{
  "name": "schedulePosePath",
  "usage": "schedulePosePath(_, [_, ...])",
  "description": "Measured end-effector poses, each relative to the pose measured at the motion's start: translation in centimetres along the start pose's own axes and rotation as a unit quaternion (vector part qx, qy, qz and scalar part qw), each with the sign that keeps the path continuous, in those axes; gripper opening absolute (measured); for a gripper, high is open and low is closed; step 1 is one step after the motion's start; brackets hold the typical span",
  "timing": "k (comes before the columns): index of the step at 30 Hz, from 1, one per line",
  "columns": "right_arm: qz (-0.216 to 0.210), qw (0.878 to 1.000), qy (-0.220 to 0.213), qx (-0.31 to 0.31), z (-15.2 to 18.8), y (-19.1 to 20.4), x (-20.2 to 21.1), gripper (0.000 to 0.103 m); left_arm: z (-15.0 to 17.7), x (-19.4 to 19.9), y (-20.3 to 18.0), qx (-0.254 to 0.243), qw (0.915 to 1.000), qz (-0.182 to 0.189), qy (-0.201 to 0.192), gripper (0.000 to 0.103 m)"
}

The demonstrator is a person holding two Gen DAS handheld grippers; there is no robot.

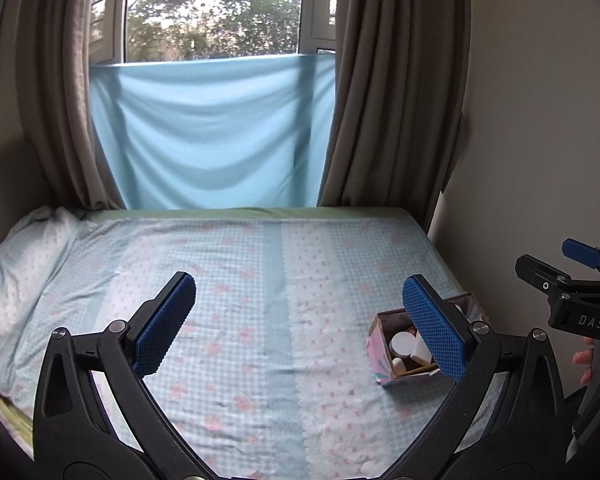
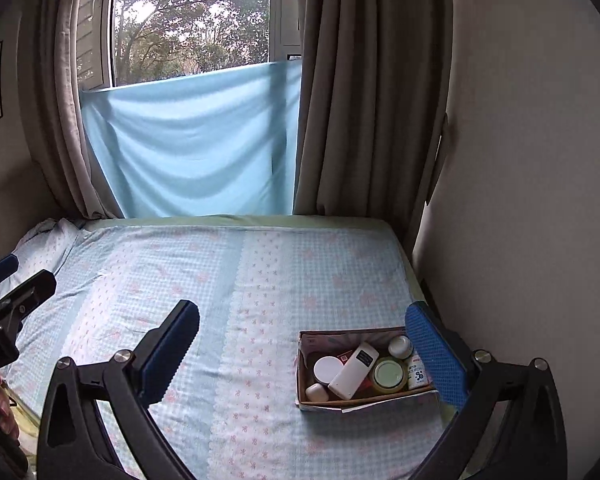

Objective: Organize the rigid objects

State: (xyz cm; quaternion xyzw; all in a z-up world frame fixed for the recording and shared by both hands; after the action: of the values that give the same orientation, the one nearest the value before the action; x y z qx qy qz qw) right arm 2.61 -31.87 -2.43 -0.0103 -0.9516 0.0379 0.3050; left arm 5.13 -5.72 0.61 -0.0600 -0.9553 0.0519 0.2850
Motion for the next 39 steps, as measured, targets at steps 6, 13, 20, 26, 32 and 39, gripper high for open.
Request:
schedulePosePath(6, [0.002, 1.0, -0.003, 0.0, 0.02, 0.33, 0.49, 0.103, 0.12, 0.39, 0.18, 0.004, 1.0, 0.0, -0.003, 0.103])
schedulePosePath(13, [0.0, 1.0, -0.007, -0.001, 0.07, 0.39, 0.46, 0.103, 0.09, 0.64, -0.13, -0.005, 0.9999, -0.006, -0.009, 0.103])
schedulePosePath(20, [-0.002, 1.0, -0.009, -0.009, 0.13, 0.17, 0.1, 0.103, -0.1, 0.74, -0.26, -0.009, 0.9998, -0.01, -0.013, 0.103])
schedulePosePath(26, [-0.004, 1.0, -0.011, -0.012, 0.17, 0.22, 0.09, 0.103, -0.2, 0.59, -0.34, -0.016, 0.9996, -0.016, -0.016, 0.103])
schedulePosePath(32, [-0.006, 1.0, -0.01, -0.015, -0.19, 0.26, -0.03, 0.103, -0.49, 0.54, -0.5, -0.02, 0.9995, -0.016, -0.019, 0.103])
schedulePosePath(39, [-0.005, 1.0, -0.012, -0.014, -0.56, 0.35, -0.07, 0.103, -0.72, 0.14, -0.41, -0.017, 0.9996, -0.013, -0.018, 0.103])
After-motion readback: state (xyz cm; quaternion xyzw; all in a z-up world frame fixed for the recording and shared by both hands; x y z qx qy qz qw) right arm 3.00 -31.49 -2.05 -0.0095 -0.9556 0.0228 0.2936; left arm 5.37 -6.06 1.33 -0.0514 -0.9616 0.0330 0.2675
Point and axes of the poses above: each gripper's, at about its wrist camera, not at the fingertips, and x roughly against the way its jaws point, y to its left, z to its underside, the point moved 5 cm from there along -x, roughly the way its jaws point, and after that the axes turned 5 degrees about x, right-handed, at the moved point
